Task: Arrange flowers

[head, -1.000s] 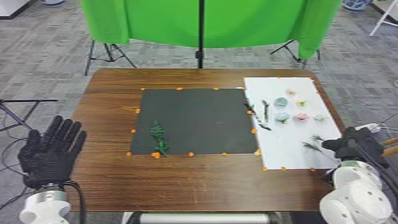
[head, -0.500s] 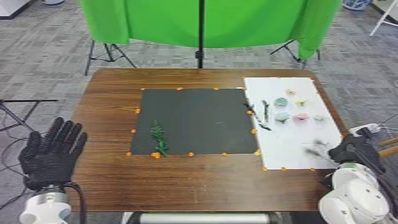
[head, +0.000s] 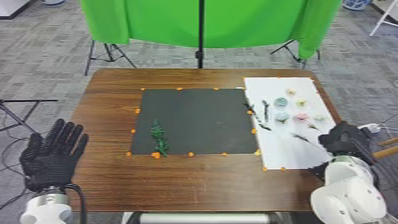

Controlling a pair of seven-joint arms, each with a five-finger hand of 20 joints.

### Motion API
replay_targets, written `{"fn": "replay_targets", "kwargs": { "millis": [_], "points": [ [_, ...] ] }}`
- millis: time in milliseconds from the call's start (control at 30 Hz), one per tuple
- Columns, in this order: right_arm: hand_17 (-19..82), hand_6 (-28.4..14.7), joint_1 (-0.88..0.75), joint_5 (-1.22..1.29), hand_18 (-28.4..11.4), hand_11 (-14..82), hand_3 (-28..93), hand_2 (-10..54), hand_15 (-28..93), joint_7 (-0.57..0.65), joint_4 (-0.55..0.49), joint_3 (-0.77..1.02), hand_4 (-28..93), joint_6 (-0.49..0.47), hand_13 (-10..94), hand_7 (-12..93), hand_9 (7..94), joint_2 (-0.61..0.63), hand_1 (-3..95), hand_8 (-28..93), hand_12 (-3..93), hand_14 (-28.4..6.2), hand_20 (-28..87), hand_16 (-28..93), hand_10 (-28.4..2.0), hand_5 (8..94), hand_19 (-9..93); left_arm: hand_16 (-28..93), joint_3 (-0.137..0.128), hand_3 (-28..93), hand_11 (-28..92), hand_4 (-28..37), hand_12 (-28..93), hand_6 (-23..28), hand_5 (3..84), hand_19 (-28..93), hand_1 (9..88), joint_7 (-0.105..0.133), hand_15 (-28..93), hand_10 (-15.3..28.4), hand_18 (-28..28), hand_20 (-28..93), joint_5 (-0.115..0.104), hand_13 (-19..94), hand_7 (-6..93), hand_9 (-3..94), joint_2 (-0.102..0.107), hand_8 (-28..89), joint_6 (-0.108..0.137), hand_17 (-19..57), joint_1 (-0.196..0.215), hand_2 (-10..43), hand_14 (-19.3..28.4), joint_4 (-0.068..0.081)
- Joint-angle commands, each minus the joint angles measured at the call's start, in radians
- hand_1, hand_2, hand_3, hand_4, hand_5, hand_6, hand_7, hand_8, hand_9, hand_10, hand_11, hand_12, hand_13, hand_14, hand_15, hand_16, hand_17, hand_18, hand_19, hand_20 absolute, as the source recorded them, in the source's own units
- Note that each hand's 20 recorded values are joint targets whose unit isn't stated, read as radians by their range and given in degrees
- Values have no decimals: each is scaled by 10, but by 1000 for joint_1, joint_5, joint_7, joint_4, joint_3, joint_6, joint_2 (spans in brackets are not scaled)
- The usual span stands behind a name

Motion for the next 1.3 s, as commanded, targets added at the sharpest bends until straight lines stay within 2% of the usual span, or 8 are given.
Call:
{"fn": "replay_targets", "kwargs": {
  "millis": [33,433,667,800,900,967,1200,1300],
  "points": [
    [417,-42,146,42,-279,533,800,-60,810,-71,-48,-132,-214,-8,685,471,715,-34,450,171,340,-167,643,291,-193,743,932,-65,5,775,233,-283,116,110,485,339,254,-11,362,162,141,121,-4,303,158,411,-4,-95,3,-78,14,133,162,-3],
    [411,-44,372,-11,-278,540,787,-42,812,-212,111,-430,-220,-174,678,504,701,-236,456,158,341,-169,649,295,-196,716,932,-66,14,776,236,-283,116,109,484,338,271,-37,362,161,140,122,5,303,158,412,15,-95,15,-77,-19,118,160,7],
    [403,-46,436,-66,-280,538,784,-39,811,-201,209,-530,-218,-272,670,512,694,-314,454,151,339,-172,643,295,-198,706,932,-66,25,771,237,-283,115,109,484,342,275,-48,366,160,140,122,4,304,159,412,27,-96,20,-78,-39,117,161,16],
    [406,-49,435,-77,-281,541,779,-45,811,-147,220,-553,-210,-341,670,511,688,-348,443,148,329,-175,640,292,-208,693,932,-67,32,770,237,-283,115,109,484,342,275,-75,367,161,140,122,3,304,160,413,30,-96,13,-78,-55,119,160,24],
    [406,-58,430,-68,-283,547,766,-52,808,-151,230,-557,-199,-355,664,510,674,-364,429,143,310,-180,645,290,-220,662,932,-67,33,770,237,-283,115,109,484,342,273,-82,368,162,140,122,-17,304,158,413,32,-96,11,-78,-57,120,161,26],
    [402,-62,422,-86,-283,549,764,-52,808,-159,238,-561,-196,-354,654,520,662,-370,423,133,302,-183,646,285,-226,648,932,-68,34,770,237,-283,115,109,484,342,272,-86,367,162,139,122,-15,303,157,413,29,-96,12,-78,-60,120,161,29],
    [384,-98,413,-8,-284,568,781,-48,815,-137,222,-547,-206,-348,600,591,584,-383,371,43,285,-202,649,261,-251,517,932,-68,42,770,234,-283,115,109,483,345,271,-93,366,162,140,123,-21,303,158,412,30,-95,9,-80,-74,121,160,36],
    [382,-135,401,-26,-284,583,791,-31,823,-153,193,-546,-199,-319,583,587,553,-352,295,-207,284,-209,655,255,-266,487,932,-68,38,770,234,-283,115,109,484,344,271,-81,368,161,140,123,-18,303,158,412,26,-95,5,-79,-67,121,160,34]
  ]
}}
